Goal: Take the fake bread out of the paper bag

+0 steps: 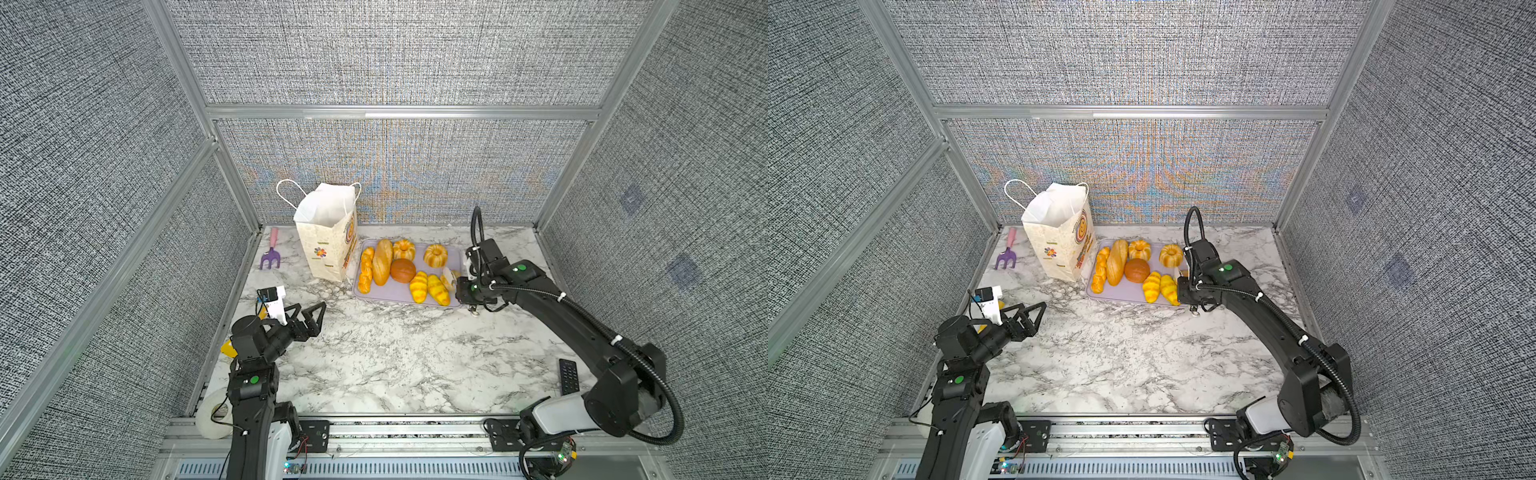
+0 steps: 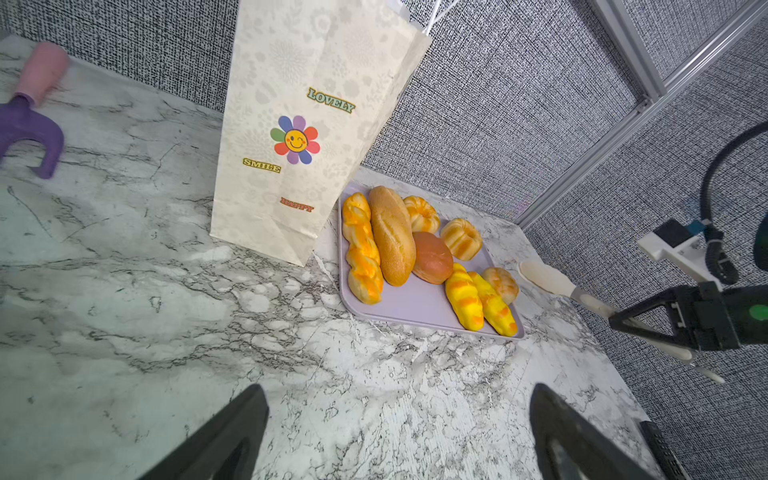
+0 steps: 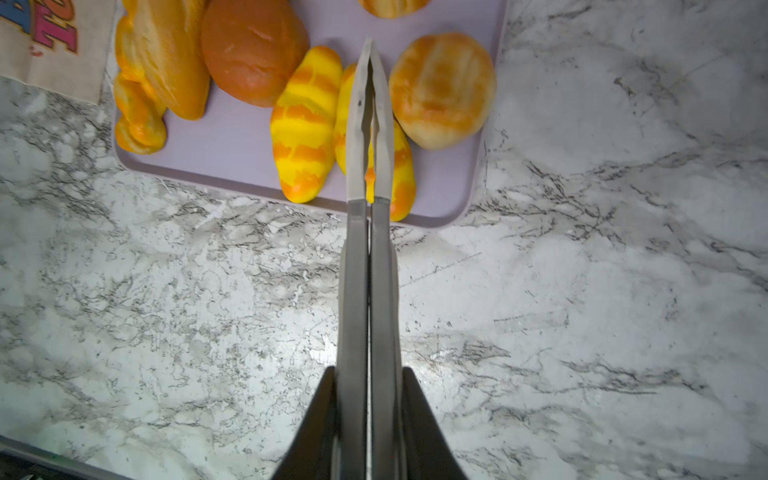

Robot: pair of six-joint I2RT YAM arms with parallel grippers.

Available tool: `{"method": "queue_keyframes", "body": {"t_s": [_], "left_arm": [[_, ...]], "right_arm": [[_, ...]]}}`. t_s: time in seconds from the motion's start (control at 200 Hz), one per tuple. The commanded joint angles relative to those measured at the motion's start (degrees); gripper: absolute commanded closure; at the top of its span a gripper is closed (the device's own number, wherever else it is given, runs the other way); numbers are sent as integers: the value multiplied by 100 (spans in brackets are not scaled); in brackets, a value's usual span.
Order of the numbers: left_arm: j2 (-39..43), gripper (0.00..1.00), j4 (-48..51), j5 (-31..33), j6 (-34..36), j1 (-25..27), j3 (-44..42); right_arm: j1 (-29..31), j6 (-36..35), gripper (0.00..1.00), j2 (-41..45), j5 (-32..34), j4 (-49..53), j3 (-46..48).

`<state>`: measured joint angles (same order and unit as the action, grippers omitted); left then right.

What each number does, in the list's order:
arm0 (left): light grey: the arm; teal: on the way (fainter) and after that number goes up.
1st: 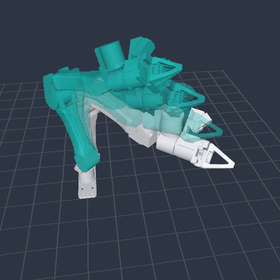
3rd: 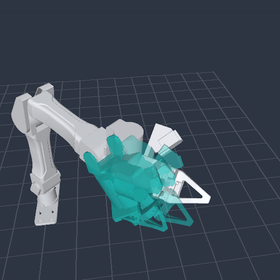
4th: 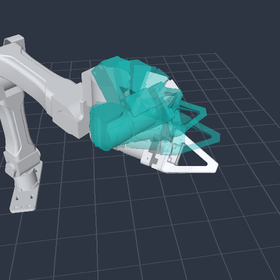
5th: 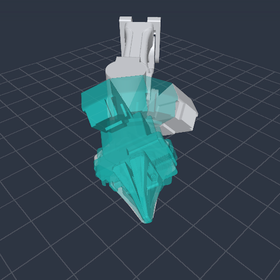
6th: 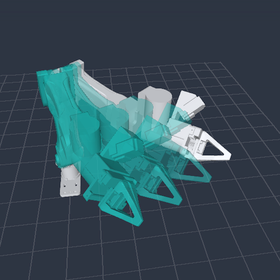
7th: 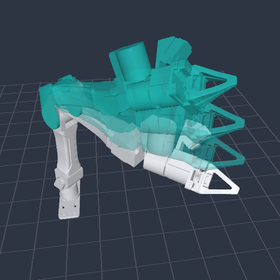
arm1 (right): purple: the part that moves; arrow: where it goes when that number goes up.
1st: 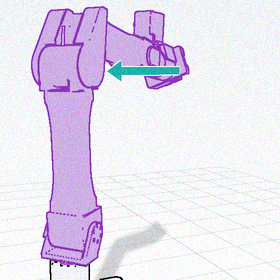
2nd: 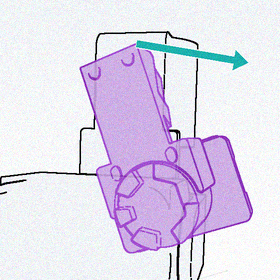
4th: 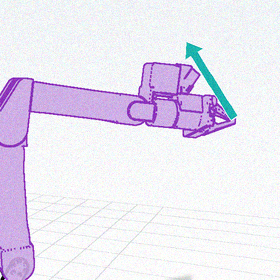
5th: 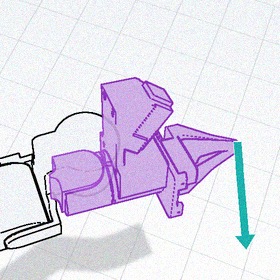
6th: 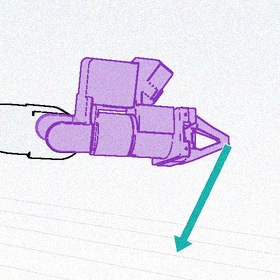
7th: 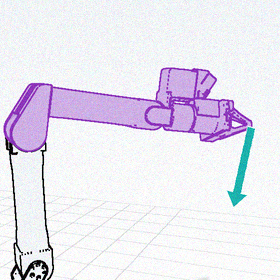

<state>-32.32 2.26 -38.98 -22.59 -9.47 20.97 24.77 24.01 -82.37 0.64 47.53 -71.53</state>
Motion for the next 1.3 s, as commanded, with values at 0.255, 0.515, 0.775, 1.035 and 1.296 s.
{"method": "queue_keyframes", "body": {"t_s": [0.255,0.515,0.775,1.035,1.296], "left_arm": [[42,1,-147,5,-6,16,-18],[-23,1,-147,-24,-8,20,-13],[-8,1,-138,5,-9,20,-18],[-24,1,-130,5,-9,25,-14],[-27,1,-130,13,-4,25,-14]], "right_arm": [[-235,-180,98,-331,234,154,-189],[-235,-28,98,365,50,339,516],[-244,-183,98,117,-119,230,724],[-329,-352,98,-620,-152,-38,270],[-605,-565,98,-1311,-51,-115,-405]]}}
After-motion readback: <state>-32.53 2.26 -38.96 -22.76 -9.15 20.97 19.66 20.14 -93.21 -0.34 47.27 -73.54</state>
